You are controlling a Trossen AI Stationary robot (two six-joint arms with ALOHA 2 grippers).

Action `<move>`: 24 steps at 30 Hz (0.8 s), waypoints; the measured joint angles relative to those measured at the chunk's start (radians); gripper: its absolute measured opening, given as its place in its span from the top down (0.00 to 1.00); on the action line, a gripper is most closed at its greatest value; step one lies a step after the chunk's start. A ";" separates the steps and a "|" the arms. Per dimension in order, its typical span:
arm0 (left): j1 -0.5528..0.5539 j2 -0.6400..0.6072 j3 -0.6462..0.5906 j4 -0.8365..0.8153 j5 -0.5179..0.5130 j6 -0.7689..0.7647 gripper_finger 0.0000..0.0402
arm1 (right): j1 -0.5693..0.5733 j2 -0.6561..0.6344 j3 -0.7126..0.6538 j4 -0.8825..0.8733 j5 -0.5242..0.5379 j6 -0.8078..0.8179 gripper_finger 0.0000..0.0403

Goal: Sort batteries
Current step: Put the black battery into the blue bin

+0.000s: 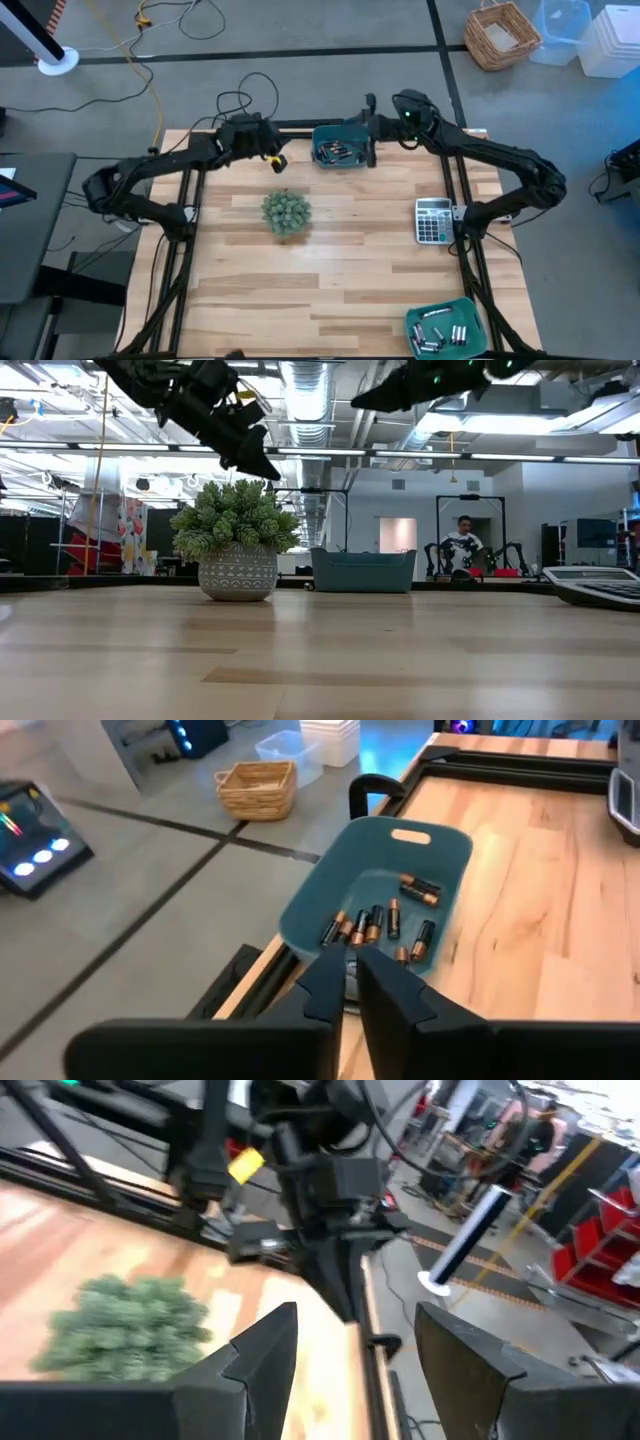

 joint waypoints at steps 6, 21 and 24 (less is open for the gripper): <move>0.122 0.036 0.001 0.000 0.061 0.006 0.81 | -0.042 0.177 0.067 0.053 0.000 0.014 0.45; 0.293 0.098 0.001 0.010 0.074 -0.014 0.71 | -0.032 0.720 0.731 -0.497 0.003 -0.170 0.45; 0.321 0.098 0.001 0.009 0.076 -0.001 0.70 | -0.030 0.820 0.866 -0.570 0.004 -0.174 0.45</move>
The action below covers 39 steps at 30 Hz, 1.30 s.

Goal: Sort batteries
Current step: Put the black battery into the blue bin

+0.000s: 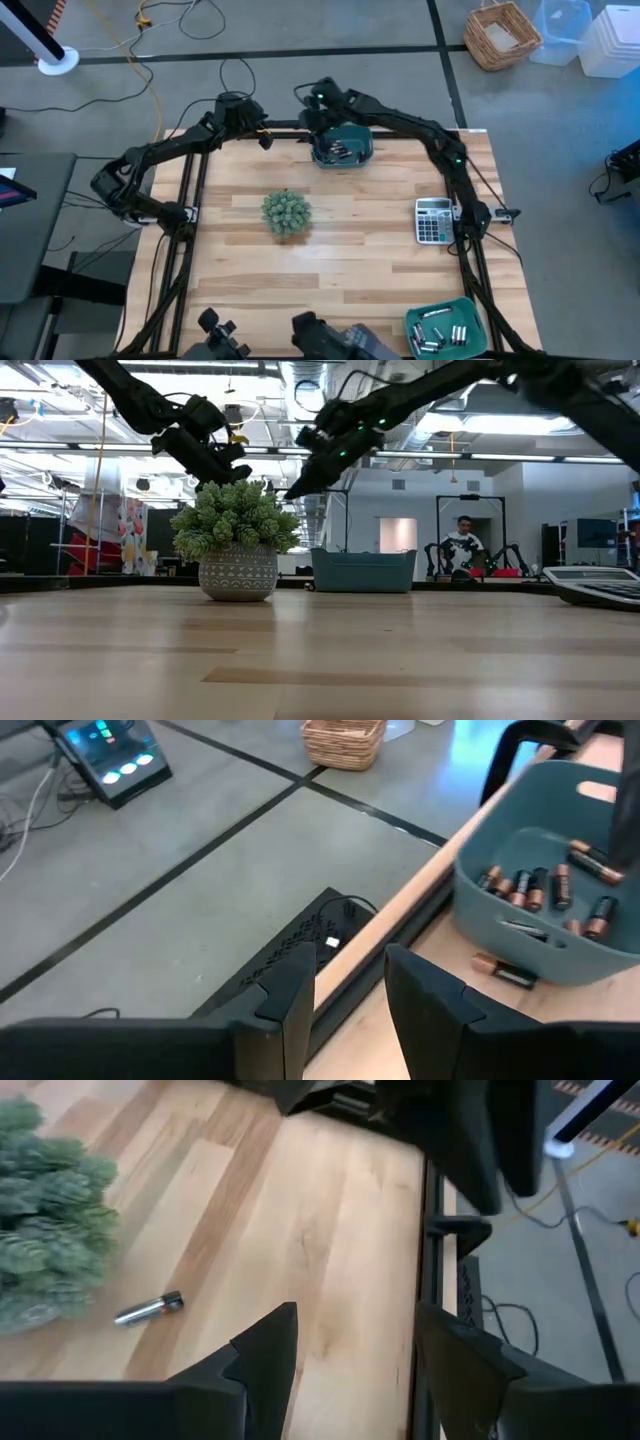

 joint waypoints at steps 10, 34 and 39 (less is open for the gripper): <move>0.049 0.081 0.000 -0.004 0.092 0.058 0.70 | 0.009 0.192 0.235 -0.090 0.026 -0.008 0.45; 0.017 0.458 0.279 -0.167 0.521 0.500 0.69 | -0.014 -0.138 0.276 -0.359 0.114 -0.063 0.45; -0.074 0.477 0.278 -0.150 0.428 0.538 0.61 | -0.038 -0.205 0.276 -0.390 0.112 -0.066 0.45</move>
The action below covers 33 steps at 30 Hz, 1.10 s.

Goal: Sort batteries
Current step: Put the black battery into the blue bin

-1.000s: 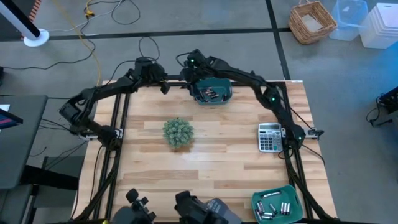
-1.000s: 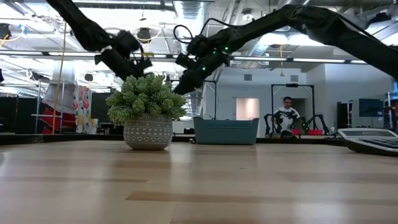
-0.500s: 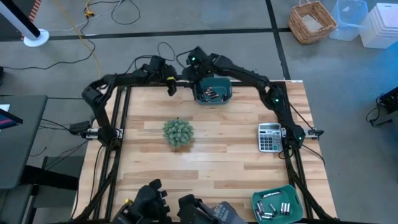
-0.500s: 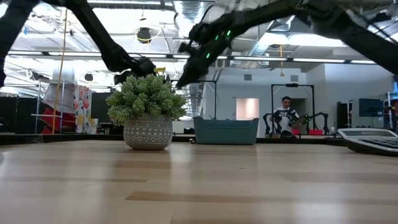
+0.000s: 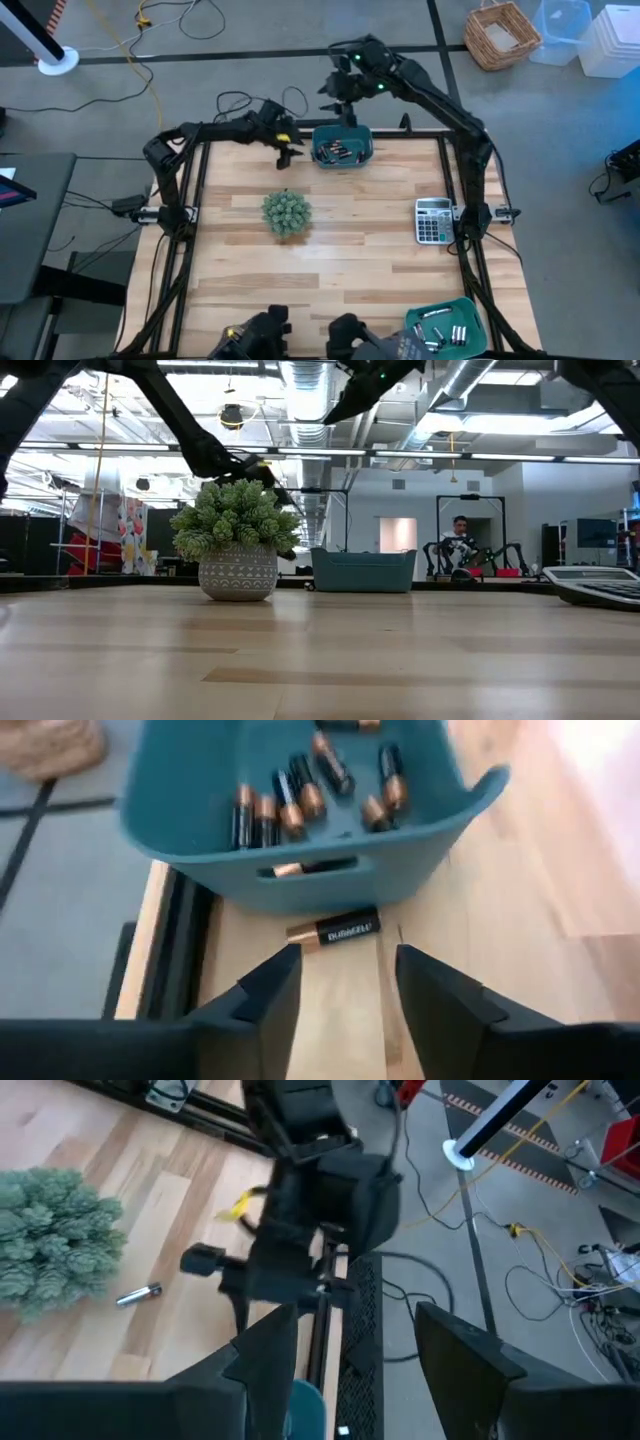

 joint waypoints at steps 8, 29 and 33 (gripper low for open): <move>-0.037 0.015 0.027 0.001 -0.114 -0.121 0.38 | 0.005 -0.014 0.000 -0.047 -0.001 0.008 0.45; -0.082 0.214 0.190 -0.121 -0.127 -0.269 0.29 | 0.044 -0.013 -0.011 -0.079 0.002 0.000 0.45; -0.092 0.223 0.200 -0.108 -0.130 -0.267 0.29 | 0.041 -0.013 -0.011 -0.080 0.002 0.000 0.45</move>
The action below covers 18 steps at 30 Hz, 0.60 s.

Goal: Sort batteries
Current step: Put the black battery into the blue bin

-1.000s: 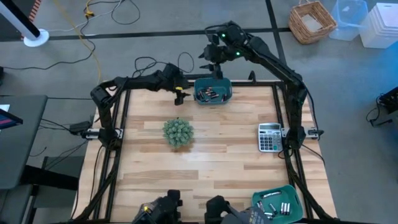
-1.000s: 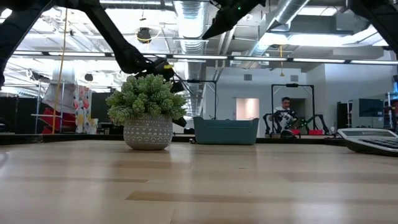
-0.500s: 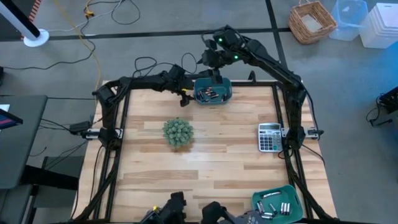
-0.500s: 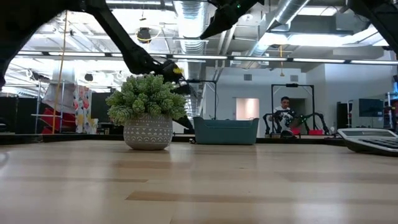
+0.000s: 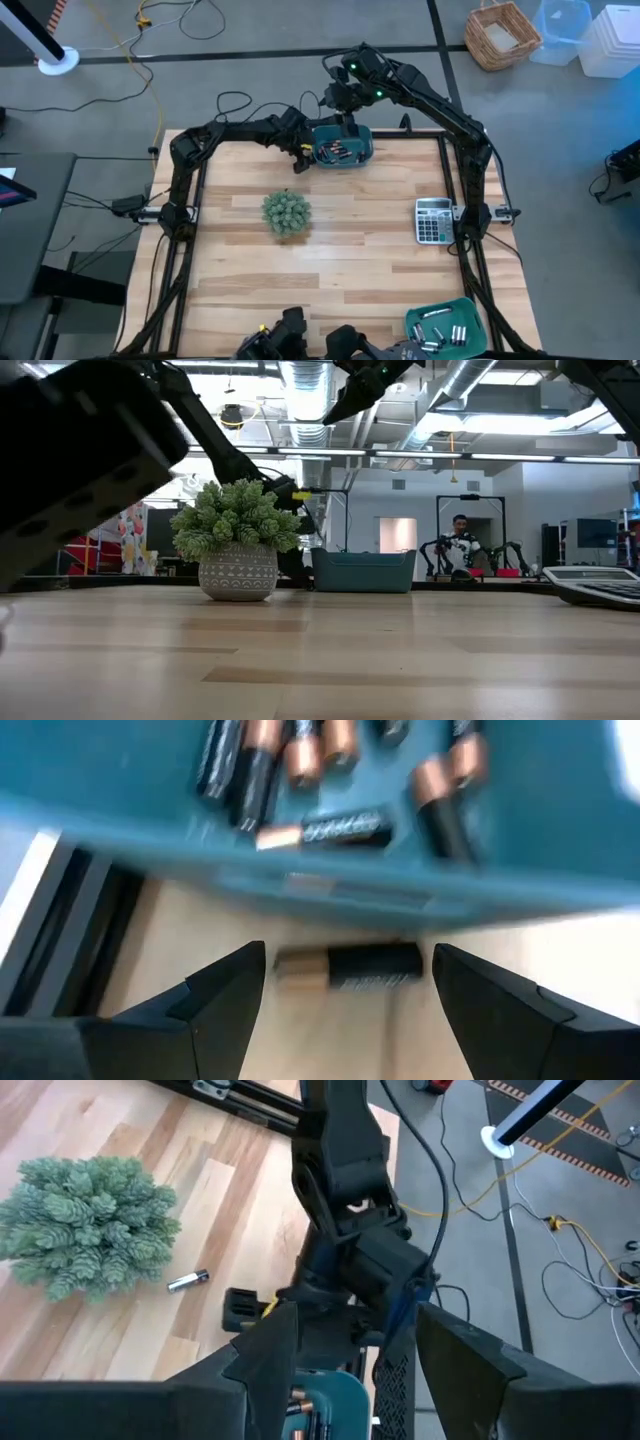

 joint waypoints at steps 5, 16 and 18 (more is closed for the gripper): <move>-0.012 0.005 0.000 0.023 0.005 -0.002 0.29 | -0.006 0.000 0.000 -0.004 0.001 -0.008 0.45; -0.030 0.011 0.009 0.005 -0.061 -0.021 0.30 | -0.014 0.000 0.000 -0.004 0.002 -0.018 0.45; -0.030 0.011 0.009 0.005 -0.063 -0.020 0.31 | -0.014 0.000 0.000 -0.004 0.002 -0.018 0.45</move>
